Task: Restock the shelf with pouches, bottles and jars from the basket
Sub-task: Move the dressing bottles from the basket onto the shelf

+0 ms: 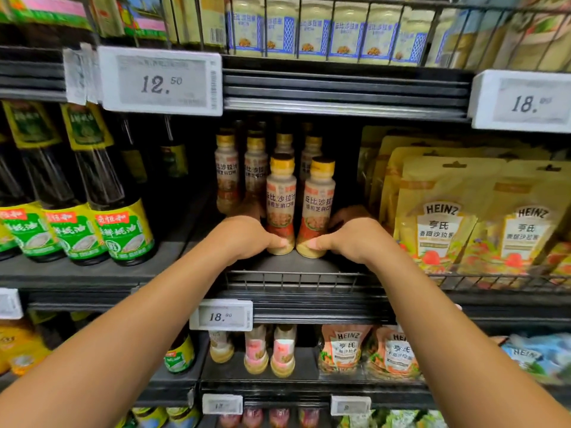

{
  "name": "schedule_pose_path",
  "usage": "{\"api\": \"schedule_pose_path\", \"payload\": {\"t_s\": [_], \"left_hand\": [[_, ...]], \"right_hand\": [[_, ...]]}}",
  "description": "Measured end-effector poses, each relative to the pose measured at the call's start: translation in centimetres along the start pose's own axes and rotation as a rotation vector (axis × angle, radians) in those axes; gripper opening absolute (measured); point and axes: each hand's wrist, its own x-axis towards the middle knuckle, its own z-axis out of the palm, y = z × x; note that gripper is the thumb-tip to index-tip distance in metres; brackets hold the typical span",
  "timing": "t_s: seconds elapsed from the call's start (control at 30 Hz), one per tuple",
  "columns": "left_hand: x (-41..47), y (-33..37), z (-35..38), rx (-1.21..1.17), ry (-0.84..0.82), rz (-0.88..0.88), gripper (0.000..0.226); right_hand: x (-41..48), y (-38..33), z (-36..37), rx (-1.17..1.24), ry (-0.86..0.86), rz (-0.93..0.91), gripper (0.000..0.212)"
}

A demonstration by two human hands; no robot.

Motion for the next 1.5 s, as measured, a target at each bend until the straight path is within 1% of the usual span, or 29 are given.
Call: {"api": "schedule_pose_path", "payload": {"t_s": [0.1,0.17,0.27,0.43,0.53,0.67,0.87,1.1,1.27,1.37,1.5], "left_hand": [[0.9,0.9,-0.2,-0.004,0.014,0.076,0.076],[1.5,1.4,-0.4,-0.057,0.036,0.141,0.073],[2.3,2.0,-0.3,-0.055,0.094,0.189,0.063],[3.9,2.5,0.4,0.07,0.241,0.219,0.042],[4.8,2.6,0.9,0.113,0.284,0.249,0.035],[5.7,2.9,1.0,0.126,0.3,0.228,0.031],[6.4,3.5,1.5,0.239,0.242,0.176,0.035],[6.5,3.8,1.7,0.311,0.223,0.14,0.035],[6.4,3.7,1.8,0.329,0.207,0.138,0.034],[6.4,3.9,1.7,0.278,0.194,0.135,0.037],[6.7,3.2,1.7,0.286,0.217,0.17,0.034]], "right_hand": [[1.4,-0.8,0.0,-0.045,-0.012,0.012,0.052],[2.4,-1.1,0.1,-0.012,-0.009,0.0,0.048],[3.5,-1.5,0.3,0.024,-0.007,-0.036,0.053],[5.4,-1.9,0.3,0.047,-0.006,-0.044,0.058],[6.3,-1.8,0.4,0.072,0.021,-0.041,0.06],[7.2,-1.7,0.7,0.108,0.073,-0.021,0.061],[7.7,-1.3,1.0,0.133,0.11,-0.015,0.066],[7.9,-1.0,1.5,0.12,0.145,-0.024,0.058],[7.8,-1.0,1.5,0.123,0.147,-0.029,0.058],[7.6,-1.1,1.6,0.149,0.15,-0.032,0.056],[7.2,-1.2,1.8,0.149,0.167,-0.038,0.055]]}}
